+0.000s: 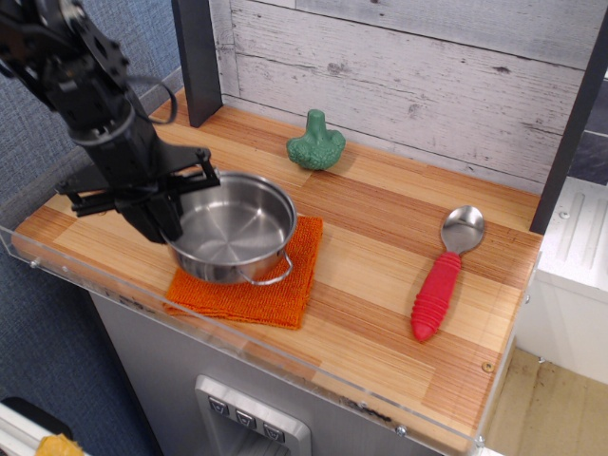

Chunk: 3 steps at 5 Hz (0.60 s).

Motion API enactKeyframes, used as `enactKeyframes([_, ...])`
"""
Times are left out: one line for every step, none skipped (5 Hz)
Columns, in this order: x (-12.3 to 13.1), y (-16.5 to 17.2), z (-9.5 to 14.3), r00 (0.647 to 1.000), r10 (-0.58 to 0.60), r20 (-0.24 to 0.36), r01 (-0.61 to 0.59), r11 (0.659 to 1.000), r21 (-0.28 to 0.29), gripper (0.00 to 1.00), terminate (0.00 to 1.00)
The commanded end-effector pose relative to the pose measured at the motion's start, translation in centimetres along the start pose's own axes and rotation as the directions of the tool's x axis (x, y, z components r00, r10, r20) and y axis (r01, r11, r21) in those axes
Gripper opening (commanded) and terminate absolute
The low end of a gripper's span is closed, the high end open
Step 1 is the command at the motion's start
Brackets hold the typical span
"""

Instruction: Place the vessel on the left edge of the table

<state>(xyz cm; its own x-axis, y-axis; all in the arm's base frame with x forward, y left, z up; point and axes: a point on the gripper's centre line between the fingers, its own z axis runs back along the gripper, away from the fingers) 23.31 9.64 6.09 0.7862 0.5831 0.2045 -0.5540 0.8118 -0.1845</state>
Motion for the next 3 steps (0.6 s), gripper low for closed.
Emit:
enactKeyframes([1.5,2.3,4.3,0.992,0.084,0.095,-0.085,0.996,0.014,0.0,0.0])
enactKeyframes([2.4,4.3,3.9,0.997,0.033,0.072,-0.035,0.999,0.032,0.0,0.0])
enactKeyframes([3.6,6.4,3.3,0.996,0.062,0.061,-0.067,0.993,0.094,0.0,0.0])
